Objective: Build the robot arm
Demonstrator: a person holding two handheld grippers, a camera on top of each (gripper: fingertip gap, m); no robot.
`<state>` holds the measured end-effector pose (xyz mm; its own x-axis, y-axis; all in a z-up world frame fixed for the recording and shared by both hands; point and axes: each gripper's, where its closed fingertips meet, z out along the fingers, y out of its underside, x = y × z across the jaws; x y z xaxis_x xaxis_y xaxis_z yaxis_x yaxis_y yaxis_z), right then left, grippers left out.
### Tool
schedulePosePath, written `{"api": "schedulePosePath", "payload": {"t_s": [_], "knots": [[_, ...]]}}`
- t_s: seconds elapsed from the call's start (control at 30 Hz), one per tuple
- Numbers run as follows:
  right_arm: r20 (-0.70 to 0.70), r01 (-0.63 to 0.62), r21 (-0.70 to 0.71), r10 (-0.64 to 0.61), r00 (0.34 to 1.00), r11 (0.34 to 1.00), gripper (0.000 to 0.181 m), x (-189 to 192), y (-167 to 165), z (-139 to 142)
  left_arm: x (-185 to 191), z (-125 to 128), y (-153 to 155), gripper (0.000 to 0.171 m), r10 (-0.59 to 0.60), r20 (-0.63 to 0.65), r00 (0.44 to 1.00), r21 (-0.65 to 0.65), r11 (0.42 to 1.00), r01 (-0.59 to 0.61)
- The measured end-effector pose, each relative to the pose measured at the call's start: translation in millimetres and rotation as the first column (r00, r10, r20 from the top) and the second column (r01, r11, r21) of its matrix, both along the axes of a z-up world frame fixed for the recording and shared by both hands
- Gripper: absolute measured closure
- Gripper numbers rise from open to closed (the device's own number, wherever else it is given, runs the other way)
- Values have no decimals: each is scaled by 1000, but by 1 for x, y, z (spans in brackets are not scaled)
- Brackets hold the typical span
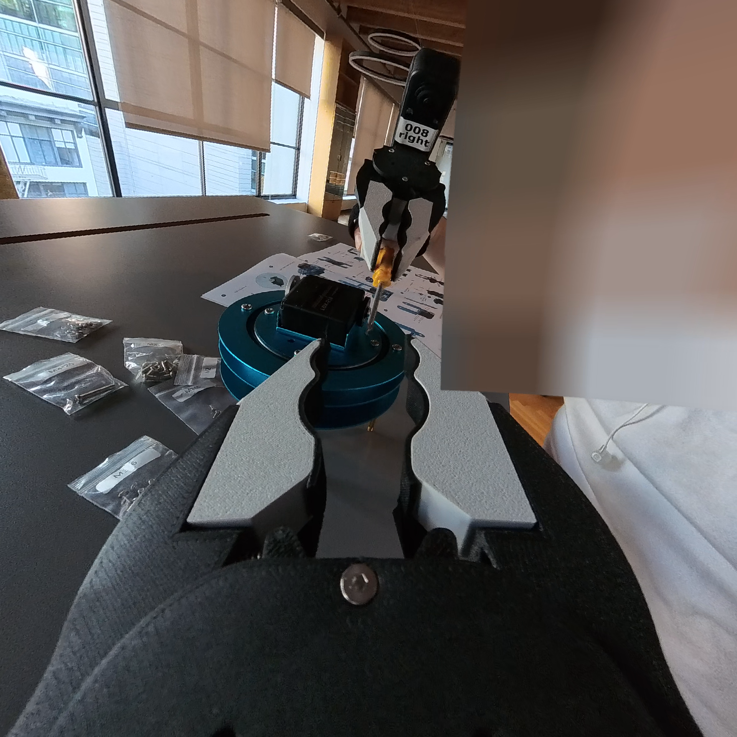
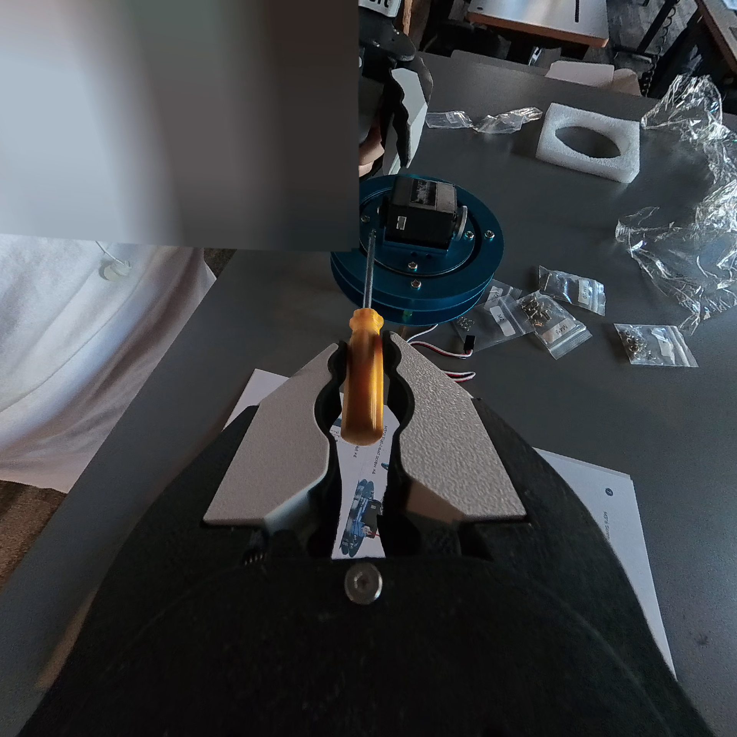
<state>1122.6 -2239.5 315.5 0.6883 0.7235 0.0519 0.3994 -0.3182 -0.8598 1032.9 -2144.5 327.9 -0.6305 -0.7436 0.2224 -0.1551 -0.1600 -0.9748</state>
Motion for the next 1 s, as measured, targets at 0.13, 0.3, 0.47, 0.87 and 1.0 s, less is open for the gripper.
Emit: {"api": "schedulePosePath", "payload": {"t_s": [0.13, 0.3, 0.47, 0.87, 1.0], "knots": [[1, 2, 2, -2, 1000, 1000, 164, 0, 0, 1, 0, 0, 0, 136, 2, 4, 1000, 4, 1000, -2], [7, 9, 11, -9, 1000, 1000, 164, 0, -3, 3, -1, 2, 1, 135, 5, 9, 1000, 0, 1000, -5], [24, 21, 38, -22, 999, 999, 165, -4, -7, 8, 0, 3, 2, 135, 8, 15, 1000, -3, 1000, -8], [36, 126, 57, -128, 991, 990, 165, -2, -15, 10, 2, 9, -3, 135, 21, 33, 999, 0, 1000, -21], [22, 201, 79, -203, 979, 976, 165, -5, -19, 12, 3, 10, -3, 135, 30, 35, 999, -8, 1000, -30]]}}
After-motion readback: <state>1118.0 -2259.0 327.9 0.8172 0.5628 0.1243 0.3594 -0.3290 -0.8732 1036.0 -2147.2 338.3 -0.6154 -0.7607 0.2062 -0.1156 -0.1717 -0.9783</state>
